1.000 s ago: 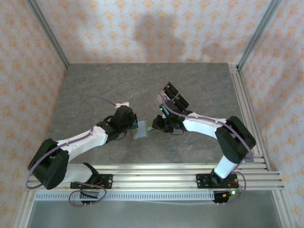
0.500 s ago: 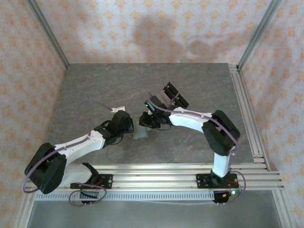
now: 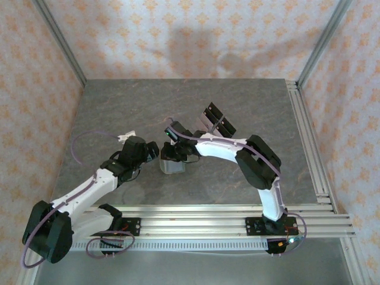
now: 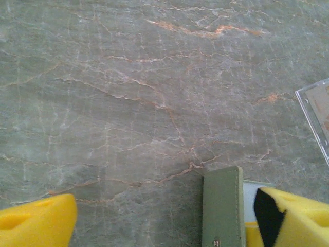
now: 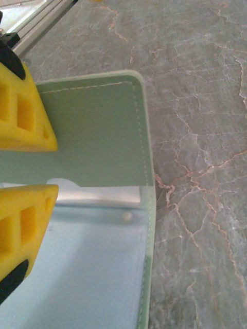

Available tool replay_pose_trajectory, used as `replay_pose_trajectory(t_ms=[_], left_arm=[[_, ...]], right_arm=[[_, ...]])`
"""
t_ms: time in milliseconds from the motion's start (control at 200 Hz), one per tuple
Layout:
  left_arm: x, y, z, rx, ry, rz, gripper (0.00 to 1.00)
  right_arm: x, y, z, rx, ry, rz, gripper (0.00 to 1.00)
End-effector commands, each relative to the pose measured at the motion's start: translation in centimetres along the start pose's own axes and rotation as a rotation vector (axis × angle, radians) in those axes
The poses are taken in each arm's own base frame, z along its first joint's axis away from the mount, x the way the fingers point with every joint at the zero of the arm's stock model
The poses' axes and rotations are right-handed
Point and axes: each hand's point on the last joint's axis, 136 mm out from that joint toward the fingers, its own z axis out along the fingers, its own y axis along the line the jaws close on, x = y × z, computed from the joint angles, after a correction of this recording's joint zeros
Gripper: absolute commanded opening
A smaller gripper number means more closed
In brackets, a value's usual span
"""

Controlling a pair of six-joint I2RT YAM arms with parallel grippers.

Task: Put the credit cards into the card holder
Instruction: Flip the card slot at the card holder, then flip over the card slot in the card holder.

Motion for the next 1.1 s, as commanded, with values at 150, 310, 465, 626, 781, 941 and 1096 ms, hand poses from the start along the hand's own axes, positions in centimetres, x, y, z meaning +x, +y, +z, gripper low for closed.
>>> replay_pose_trajectory(t_ms=[150,310,465,626,781,941,1096], left_arm=[[0.8,0.5,0.2,-0.021,0.059,-0.011,1.0],[0.7,0.4,-0.1,-0.014,0.066,-0.002,1.0],[1.0,0.5,-0.2,-0.011,0.088,0.006,1.0],[1.2,1.4,-0.5,-0.048,0.105,0.023,1.0],[2.1,2.0,-0.4,-0.074,0.148,0.047,1.0],[3.3,2.4,0.5,-0.104,0.213,0.083,1.0],[4.2,3.5,1.0,-0.164,0.26,0.128,1.0]], right_arm=[[0.9,-0.3,3.1,0.005,0.101,0.079,0.23],[0.9,-0.4,4.2,-0.003,0.115,0.093,0.23],[0.4,0.9,3.4,-0.039,0.106,0.071,0.23],[-0.6,2.3,-0.3,-0.071,0.029,0.031,0.24],[-1.5,1.5,-4.2,-0.06,-0.043,0.019,0.26],[-1.4,-0.9,-5.3,0.012,-0.057,0.009,0.27],[-0.7,-2.4,-3.9,0.044,-0.024,0.01,0.27]])
